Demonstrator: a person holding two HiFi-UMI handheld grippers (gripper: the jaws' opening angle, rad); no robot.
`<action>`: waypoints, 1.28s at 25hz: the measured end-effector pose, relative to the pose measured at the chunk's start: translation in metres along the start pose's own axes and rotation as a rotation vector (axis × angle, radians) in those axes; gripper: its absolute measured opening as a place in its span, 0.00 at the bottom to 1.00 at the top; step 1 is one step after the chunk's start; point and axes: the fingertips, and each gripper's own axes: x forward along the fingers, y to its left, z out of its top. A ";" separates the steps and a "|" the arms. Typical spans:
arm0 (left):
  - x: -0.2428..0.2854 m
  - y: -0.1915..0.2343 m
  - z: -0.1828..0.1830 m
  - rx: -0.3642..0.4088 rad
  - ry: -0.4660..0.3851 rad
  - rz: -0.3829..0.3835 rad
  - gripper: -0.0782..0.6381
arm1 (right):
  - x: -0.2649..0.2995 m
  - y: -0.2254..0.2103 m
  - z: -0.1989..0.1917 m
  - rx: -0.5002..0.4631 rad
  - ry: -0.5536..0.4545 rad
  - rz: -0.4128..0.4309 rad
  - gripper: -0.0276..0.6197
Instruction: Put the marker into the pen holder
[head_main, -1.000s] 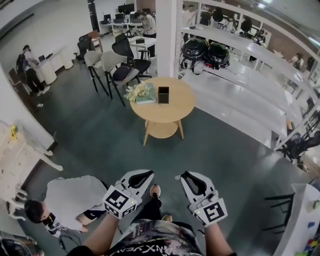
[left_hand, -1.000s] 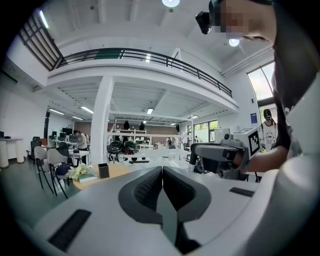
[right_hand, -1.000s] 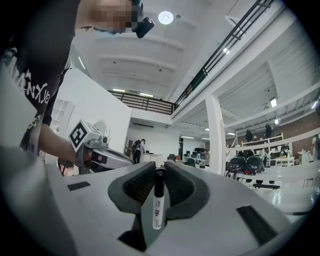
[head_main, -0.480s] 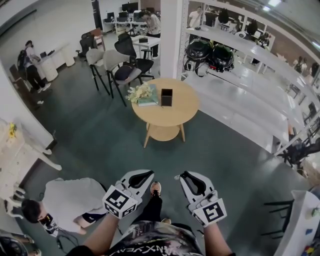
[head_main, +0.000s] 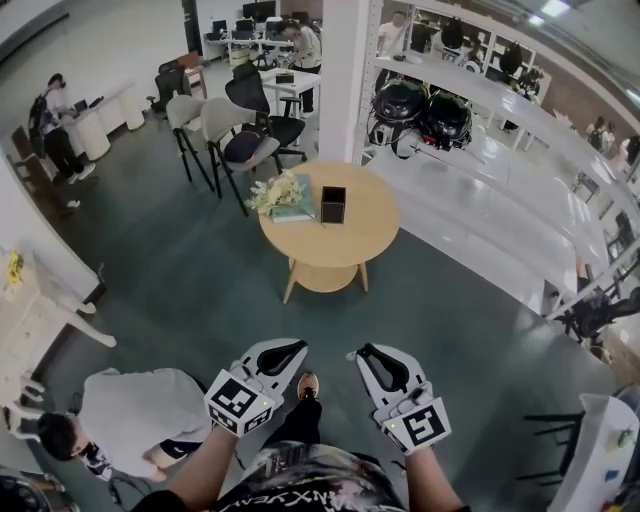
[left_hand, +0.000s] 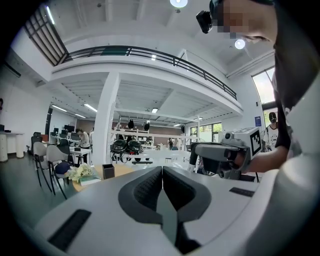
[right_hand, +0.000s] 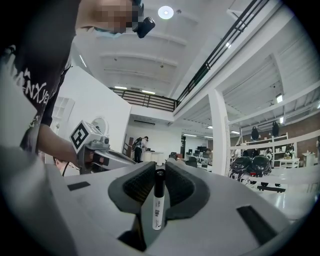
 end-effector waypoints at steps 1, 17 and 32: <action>0.004 0.006 0.001 -0.002 0.000 0.000 0.14 | 0.006 -0.005 0.000 0.000 0.002 0.000 0.14; 0.086 0.128 0.021 -0.027 -0.003 0.008 0.14 | 0.125 -0.094 0.004 -0.006 0.015 0.013 0.14; 0.132 0.220 0.047 -0.044 -0.012 -0.024 0.14 | 0.215 -0.147 0.022 -0.022 0.026 -0.020 0.14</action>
